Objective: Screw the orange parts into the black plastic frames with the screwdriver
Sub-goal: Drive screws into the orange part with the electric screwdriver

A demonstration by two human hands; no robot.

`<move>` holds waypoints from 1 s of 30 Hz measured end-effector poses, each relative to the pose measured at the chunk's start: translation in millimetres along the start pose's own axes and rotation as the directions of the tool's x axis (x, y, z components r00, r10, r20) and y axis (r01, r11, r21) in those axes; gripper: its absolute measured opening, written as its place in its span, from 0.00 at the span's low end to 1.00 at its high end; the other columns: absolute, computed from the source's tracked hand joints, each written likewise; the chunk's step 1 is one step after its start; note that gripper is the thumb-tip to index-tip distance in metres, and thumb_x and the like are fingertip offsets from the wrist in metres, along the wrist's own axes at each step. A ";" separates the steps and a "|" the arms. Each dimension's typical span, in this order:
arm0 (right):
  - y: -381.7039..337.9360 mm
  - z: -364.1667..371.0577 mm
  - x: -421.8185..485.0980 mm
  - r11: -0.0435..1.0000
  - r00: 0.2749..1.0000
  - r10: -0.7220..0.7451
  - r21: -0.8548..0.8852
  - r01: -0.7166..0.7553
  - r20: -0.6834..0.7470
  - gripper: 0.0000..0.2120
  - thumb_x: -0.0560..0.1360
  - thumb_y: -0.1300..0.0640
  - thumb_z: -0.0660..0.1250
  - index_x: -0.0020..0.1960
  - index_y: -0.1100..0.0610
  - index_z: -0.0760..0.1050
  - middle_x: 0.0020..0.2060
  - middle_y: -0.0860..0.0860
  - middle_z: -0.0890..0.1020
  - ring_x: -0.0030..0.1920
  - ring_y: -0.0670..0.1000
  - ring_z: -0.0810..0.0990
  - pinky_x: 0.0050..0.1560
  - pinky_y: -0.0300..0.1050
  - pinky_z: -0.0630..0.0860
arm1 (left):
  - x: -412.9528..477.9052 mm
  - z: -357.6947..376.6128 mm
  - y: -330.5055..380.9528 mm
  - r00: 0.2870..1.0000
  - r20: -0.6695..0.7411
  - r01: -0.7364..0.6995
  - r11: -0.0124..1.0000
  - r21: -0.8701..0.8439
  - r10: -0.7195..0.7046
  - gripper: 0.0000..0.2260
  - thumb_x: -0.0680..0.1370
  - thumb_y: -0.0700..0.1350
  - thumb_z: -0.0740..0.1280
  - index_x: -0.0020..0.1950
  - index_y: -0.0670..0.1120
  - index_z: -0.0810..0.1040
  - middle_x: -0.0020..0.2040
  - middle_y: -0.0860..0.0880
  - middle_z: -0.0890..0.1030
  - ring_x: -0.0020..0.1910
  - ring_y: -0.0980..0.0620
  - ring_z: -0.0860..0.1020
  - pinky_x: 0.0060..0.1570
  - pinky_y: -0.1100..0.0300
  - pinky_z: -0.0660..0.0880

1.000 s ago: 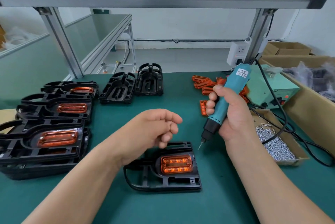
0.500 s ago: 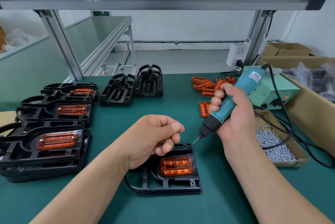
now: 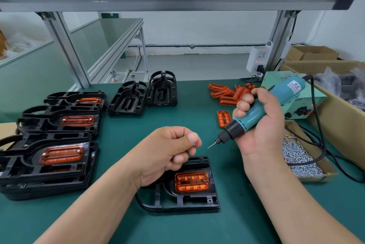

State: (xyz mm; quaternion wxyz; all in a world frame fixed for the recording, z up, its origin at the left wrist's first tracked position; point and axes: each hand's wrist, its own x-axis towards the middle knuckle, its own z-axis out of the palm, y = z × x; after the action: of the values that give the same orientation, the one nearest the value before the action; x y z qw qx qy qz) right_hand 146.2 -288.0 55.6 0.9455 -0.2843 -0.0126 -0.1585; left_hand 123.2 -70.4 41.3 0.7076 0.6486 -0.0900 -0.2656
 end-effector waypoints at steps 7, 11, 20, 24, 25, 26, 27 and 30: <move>1.8 1.7 -1.6 1.000 1.000 -0.011 0.022 0.011 0.018 0.08 0.83 0.56 0.65 0.46 0.55 0.75 0.36 0.50 0.76 0.32 0.47 0.75 0.33 0.38 0.74 | 2.1 -1.6 -3.3 0.998 0.055 -0.005 1.000 0.018 0.004 0.06 0.78 0.47 0.74 0.48 0.45 0.86 0.40 0.48 0.80 0.28 0.58 0.67 0.24 0.68 0.62; 0.5 1.6 -2.2 1.000 1.000 -0.016 0.023 0.015 0.013 0.08 0.83 0.56 0.65 0.45 0.55 0.75 0.36 0.50 0.76 0.32 0.47 0.74 0.32 0.38 0.73 | 2.2 -1.9 -3.7 0.998 0.057 -0.010 1.000 -0.004 0.010 0.05 0.77 0.45 0.76 0.50 0.44 0.87 0.42 0.46 0.82 0.28 0.58 0.67 0.24 0.68 0.63; -0.6 3.8 -3.8 0.999 0.999 -0.023 0.035 0.021 0.039 0.09 0.83 0.55 0.66 0.44 0.54 0.76 0.37 0.49 0.76 0.33 0.46 0.74 0.32 0.38 0.73 | 2.2 -1.2 -2.8 1.000 0.026 0.012 1.000 -0.007 -0.012 0.05 0.79 0.36 0.73 0.51 0.44 0.87 0.48 0.41 0.86 0.26 0.57 0.67 0.24 0.67 0.62; -0.6 3.8 -3.9 0.999 0.999 -0.026 0.028 0.025 0.042 0.08 0.83 0.56 0.66 0.46 0.55 0.75 0.37 0.50 0.76 0.33 0.47 0.74 0.33 0.38 0.73 | 1.7 0.1 -3.3 0.999 0.032 0.021 1.000 0.003 -0.021 0.05 0.80 0.36 0.73 0.52 0.44 0.87 0.48 0.40 0.86 0.26 0.57 0.66 0.24 0.67 0.62; -0.5 3.7 -4.0 0.999 0.999 -0.025 0.027 0.024 0.040 0.08 0.83 0.56 0.65 0.46 0.55 0.75 0.37 0.50 0.76 0.33 0.47 0.74 0.33 0.38 0.73 | 1.5 0.4 -3.4 0.999 0.033 0.021 1.000 0.000 -0.021 0.05 0.80 0.36 0.73 0.52 0.44 0.87 0.49 0.40 0.86 0.26 0.57 0.66 0.24 0.67 0.62; -0.4 3.5 -4.3 0.999 0.999 -0.024 0.026 0.023 0.039 0.08 0.83 0.56 0.65 0.46 0.55 0.75 0.37 0.50 0.76 0.33 0.47 0.74 0.33 0.38 0.74 | 1.4 0.9 -3.5 0.999 0.034 0.022 1.000 -0.004 -0.022 0.05 0.80 0.36 0.73 0.52 0.44 0.87 0.49 0.40 0.86 0.26 0.57 0.66 0.24 0.67 0.61; -0.3 3.4 -4.5 0.999 0.999 -0.022 0.026 0.022 0.038 0.08 0.83 0.56 0.65 0.46 0.55 0.75 0.37 0.50 0.76 0.33 0.47 0.75 0.33 0.38 0.74 | 1.3 1.3 -3.6 0.999 0.033 0.023 1.000 -0.008 -0.022 0.05 0.80 0.36 0.72 0.52 0.44 0.87 0.49 0.40 0.86 0.26 0.57 0.66 0.24 0.67 0.61; 0.1 3.9 -4.8 0.999 0.999 -0.023 0.025 0.022 0.039 0.07 0.83 0.57 0.65 0.46 0.55 0.75 0.37 0.50 0.76 0.32 0.47 0.75 0.33 0.38 0.74 | 1.4 2.8 -3.6 0.999 0.027 0.025 1.000 -0.005 -0.025 0.05 0.80 0.36 0.72 0.52 0.43 0.87 0.49 0.39 0.86 0.26 0.57 0.66 0.24 0.67 0.61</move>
State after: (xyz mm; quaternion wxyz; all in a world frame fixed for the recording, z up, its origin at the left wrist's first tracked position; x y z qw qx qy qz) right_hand 141.9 -284.5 58.3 0.9466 -0.2757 -0.0363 -0.1634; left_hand 122.2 -73.7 38.0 0.7047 0.6442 -0.0908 -0.2832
